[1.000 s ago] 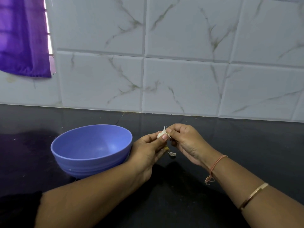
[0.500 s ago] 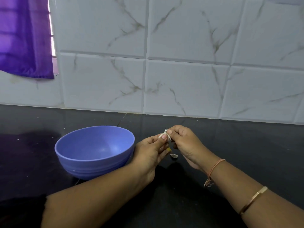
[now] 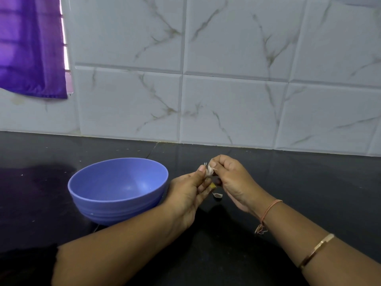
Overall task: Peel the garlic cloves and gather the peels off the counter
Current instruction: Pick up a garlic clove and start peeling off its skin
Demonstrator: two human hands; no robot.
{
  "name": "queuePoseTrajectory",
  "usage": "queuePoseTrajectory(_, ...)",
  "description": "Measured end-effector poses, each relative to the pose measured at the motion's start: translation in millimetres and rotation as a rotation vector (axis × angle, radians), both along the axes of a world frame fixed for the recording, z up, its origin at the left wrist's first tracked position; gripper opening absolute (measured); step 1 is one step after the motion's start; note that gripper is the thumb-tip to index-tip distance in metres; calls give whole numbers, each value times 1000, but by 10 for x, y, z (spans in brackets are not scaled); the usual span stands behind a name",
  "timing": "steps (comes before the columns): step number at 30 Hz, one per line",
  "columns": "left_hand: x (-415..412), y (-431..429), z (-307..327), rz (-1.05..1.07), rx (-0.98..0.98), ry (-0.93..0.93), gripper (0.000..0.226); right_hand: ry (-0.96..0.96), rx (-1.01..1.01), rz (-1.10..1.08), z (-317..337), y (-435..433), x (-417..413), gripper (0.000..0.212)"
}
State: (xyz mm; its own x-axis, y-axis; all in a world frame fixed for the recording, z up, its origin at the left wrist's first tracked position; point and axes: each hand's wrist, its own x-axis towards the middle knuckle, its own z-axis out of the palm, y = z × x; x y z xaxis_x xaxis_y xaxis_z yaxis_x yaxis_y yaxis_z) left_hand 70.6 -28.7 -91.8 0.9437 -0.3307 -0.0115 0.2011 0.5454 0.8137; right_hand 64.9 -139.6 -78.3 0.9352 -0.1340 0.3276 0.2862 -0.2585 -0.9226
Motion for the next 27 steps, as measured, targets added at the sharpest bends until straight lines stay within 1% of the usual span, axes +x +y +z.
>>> queuePoseTrajectory(2,40,16,-10,54,9,32,13,-44,-40,-65,31,-10,-14,25)
queuePoseTrajectory(5,52,18,-32,54,42,-12,9,-50,-86,-95,69,-66,-33,25)
queuePoseTrajectory(9,51,11,-52,52,67,-45,5,25,-164,-115,64,-122,-53,26)
queuePoseTrajectory(11,63,19,-59,48,83,-50,8,75,-215,-119,63,-142,-59,19)
queuePoseTrajectory(13,66,20,-66,48,111,-57,11,112,-186,-115,66,-154,-59,13)
queuePoseTrajectory(19,62,-1,-67,55,112,-65,19,123,-140,-121,79,-166,-73,17)
queuePoseTrajectory(21,71,-1,-74,48,101,-72,22,133,-99,-78,88,-172,-73,16)
queuePoseTrajectory(24,76,12,-75,27,90,-89,12,154,5,81,111,-185,-91,12)
queuePoseTrajectory(27,68,25,-68,24,76,-91,9,178,25,176,115,-200,-105,17)
